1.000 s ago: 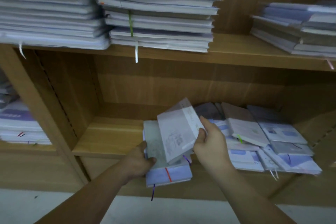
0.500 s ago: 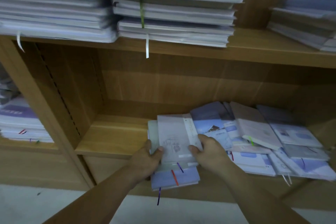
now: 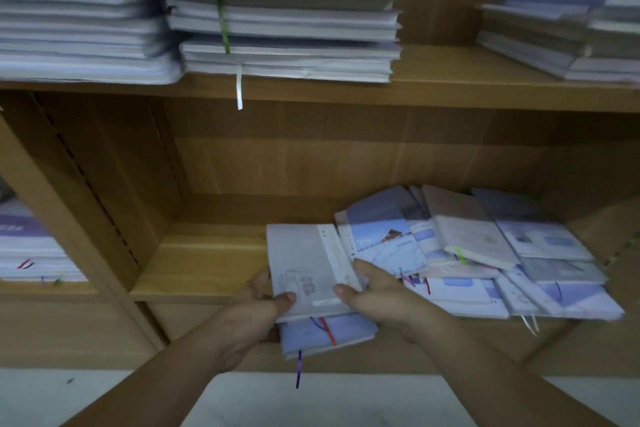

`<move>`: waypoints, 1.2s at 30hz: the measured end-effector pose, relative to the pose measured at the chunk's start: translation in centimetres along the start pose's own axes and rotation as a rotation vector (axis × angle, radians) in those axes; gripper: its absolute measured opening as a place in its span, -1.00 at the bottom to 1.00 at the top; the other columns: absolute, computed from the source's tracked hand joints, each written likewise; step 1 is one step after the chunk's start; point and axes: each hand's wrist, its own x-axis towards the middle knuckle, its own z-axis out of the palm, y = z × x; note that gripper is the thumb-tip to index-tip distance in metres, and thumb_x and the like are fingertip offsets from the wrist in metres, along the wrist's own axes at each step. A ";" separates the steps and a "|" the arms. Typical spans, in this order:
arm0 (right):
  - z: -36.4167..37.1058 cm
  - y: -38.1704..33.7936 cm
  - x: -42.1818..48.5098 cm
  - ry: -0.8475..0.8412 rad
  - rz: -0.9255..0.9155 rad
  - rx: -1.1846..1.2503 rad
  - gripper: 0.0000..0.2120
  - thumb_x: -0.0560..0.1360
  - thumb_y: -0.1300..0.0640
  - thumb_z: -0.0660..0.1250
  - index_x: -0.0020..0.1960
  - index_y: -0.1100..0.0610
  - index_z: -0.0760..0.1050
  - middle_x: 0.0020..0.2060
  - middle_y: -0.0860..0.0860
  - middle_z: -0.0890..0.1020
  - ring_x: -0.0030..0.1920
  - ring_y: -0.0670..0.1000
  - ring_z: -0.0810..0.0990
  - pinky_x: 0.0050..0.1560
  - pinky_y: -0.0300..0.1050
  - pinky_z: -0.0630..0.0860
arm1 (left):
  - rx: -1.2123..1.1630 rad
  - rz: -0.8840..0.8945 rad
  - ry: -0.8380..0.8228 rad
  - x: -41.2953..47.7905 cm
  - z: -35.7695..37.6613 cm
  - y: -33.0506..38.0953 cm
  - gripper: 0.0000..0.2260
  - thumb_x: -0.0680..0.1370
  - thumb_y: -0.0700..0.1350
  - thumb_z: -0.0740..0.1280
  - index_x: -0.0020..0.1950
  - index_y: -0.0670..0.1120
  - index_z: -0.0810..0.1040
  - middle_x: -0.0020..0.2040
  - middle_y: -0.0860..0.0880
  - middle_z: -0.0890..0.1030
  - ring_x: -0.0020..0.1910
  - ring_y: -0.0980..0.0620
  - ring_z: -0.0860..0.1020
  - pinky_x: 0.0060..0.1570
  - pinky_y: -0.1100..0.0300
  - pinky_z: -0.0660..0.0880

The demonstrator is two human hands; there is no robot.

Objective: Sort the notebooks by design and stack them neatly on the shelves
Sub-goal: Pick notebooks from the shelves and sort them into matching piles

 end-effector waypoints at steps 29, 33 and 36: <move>-18.7 -13.5 -33.5 0.356 -0.309 0.192 -0.69 0.55 -0.05 0.44 0.23 0.05 0.57 -0.08 0.02 0.76 -0.08 0.06 0.75 -0.12 0.01 0.68 | 0.186 0.659 -0.348 -25.8 9.7 18.9 -0.60 0.60 -0.19 0.36 0.38 0.16 0.48 0.15 0.02 0.72 0.13 -0.08 0.69 0.27 -0.18 0.54; -23.8 -15.7 -34.0 0.517 -0.333 0.247 -0.42 0.37 -0.11 0.59 0.30 0.05 0.52 -0.01 0.02 0.72 -0.02 0.06 0.72 0.04 0.02 0.65 | 0.093 0.691 -0.311 -25.6 13.6 24.2 -0.73 0.62 -0.18 0.35 0.30 0.06 0.56 0.08 -0.03 0.74 0.00 -0.06 0.72 -0.03 0.00 0.68; -27.3 -17.1 -32.8 0.513 -0.354 0.336 -0.29 0.24 0.01 0.58 0.37 0.06 0.51 0.09 0.09 0.70 0.07 0.14 0.70 0.14 0.12 0.62 | 0.086 0.688 -0.263 -22.9 16.6 28.5 -0.78 0.63 -0.11 0.36 0.28 0.00 0.59 0.05 -0.05 0.74 -0.10 -0.05 0.71 -0.27 0.16 0.60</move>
